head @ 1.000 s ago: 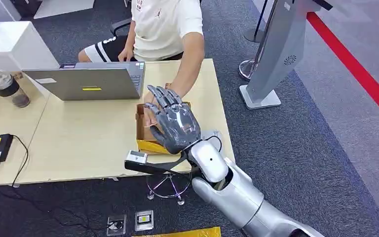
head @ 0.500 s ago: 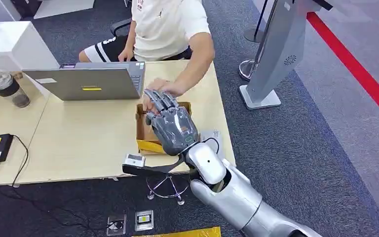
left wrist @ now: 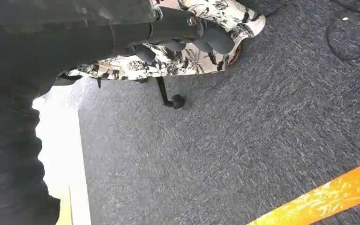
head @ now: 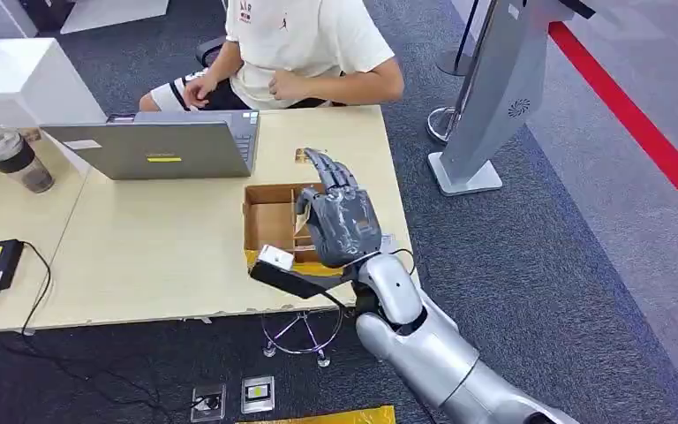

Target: Pass the card to the sensor for recognition and then transmit it.

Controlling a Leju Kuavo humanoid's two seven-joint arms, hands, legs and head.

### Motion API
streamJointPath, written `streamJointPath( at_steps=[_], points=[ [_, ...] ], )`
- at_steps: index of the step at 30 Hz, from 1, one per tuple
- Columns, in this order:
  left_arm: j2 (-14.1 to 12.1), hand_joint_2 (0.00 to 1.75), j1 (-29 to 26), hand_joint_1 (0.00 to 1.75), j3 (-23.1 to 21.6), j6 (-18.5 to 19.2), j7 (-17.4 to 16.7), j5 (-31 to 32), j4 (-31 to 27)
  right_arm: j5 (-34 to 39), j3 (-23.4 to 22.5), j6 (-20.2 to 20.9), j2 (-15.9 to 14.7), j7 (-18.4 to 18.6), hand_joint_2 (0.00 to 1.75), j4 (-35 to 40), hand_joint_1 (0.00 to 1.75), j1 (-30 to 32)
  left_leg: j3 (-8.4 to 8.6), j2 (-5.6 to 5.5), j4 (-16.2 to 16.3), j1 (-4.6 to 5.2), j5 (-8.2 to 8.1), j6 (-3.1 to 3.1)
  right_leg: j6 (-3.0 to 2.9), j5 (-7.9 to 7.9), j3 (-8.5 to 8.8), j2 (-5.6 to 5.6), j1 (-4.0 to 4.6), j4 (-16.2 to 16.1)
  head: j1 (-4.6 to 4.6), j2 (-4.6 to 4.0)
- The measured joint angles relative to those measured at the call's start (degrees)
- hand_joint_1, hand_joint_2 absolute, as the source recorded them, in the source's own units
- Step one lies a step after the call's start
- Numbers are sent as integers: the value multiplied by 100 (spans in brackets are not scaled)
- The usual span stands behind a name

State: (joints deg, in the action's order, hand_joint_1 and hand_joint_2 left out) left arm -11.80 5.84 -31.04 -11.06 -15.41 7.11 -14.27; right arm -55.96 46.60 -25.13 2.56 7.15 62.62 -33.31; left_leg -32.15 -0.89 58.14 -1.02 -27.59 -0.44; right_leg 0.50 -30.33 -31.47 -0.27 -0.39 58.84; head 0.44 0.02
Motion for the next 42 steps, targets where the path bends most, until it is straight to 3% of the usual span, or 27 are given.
streamJointPath(
  at_steps=[11, 14, 19, 22, 29, 42],
  points=[
    [-13, 175, -12, 0, -2, -46, -22, -29, 0, 940, -713, -741, -334, 7, 175, -660, 175, 146, -1, 4, 1, 0, -1, 0, 0, 2, -5, 9, 0, 0, -2, 0],
    [-15, 175, -13, 0, -2, -46, -22, -29, 0, 982, -800, -763, -372, 4, 175, -763, 169, 165, -2, 4, 1, 0, -1, 0, 0, 2, -7, 9, 0, 1, -2, 0],
    [-15, 175, -12, 0, -2, -46, -20, -29, 0, 1063, -916, -724, -413, 4, 175, -986, 175, 265, -3, 4, 1, 0, -1, 0, 0, 2, -6, 9, 0, 1, -2, 0],
    [-15, 175, -9, 0, -2, -52, -20, -52, 0, 1159, -914, -641, -429, -152, 175, -1054, 175, 343, -3, 5, 1, 0, -1, 0, 0, 2, -5, 10, 0, 1, -2, 0],
    [-9, 175, -5, 0, -2, -98, -94, -131, 0, 1268, -894, -495, -221, -457, 175, -1482, 175, 505, -4, 5, 1, -1, -1, 0, 0, 2, -7, 9, 1, 2, -2, 0],
    [0, 175, -3, 0, -2, -135, -135, -171, 0, 1272, -765, -429, -24, -431, 175, -1991, 175, 567, -4, 5, 1, 0, -1, 0, 0, 2, -7, 9, 0, 2, -2, 0]
  ],
)
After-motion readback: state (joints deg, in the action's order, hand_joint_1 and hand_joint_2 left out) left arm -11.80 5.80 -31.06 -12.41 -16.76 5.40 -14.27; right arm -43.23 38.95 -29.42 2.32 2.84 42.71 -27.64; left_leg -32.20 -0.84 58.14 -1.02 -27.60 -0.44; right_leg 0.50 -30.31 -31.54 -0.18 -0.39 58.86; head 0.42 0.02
